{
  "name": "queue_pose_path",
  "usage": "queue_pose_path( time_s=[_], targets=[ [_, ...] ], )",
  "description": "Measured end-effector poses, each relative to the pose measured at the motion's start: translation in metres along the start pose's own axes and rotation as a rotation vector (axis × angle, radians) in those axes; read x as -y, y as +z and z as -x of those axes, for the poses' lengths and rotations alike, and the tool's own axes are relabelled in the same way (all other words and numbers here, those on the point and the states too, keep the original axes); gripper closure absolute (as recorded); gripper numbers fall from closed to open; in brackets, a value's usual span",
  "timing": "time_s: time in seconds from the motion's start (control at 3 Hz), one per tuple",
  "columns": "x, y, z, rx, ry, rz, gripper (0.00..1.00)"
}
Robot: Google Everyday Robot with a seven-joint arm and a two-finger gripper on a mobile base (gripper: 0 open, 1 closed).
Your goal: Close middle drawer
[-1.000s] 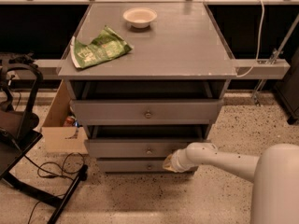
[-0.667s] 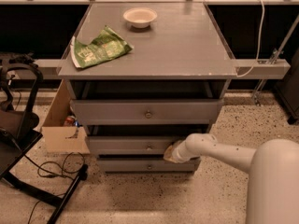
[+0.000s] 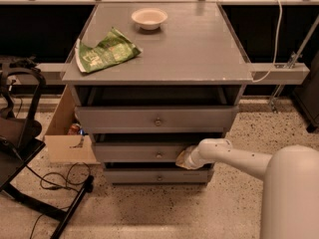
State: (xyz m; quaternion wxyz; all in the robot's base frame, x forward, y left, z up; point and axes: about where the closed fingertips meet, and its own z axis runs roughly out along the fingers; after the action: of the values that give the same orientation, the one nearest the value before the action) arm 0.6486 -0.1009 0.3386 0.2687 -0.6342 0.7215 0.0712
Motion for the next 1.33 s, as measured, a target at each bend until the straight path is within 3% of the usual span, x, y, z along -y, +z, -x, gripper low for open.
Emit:
queue_pose_path(
  time_s=[1.0, 1.33],
  targets=[
    [-0.0001, 0.0001, 0.0000, 0.000, 0.000, 0.000, 0.12],
    [-0.0001, 0.0001, 0.0000, 0.000, 0.000, 0.000, 0.14]
  ],
)
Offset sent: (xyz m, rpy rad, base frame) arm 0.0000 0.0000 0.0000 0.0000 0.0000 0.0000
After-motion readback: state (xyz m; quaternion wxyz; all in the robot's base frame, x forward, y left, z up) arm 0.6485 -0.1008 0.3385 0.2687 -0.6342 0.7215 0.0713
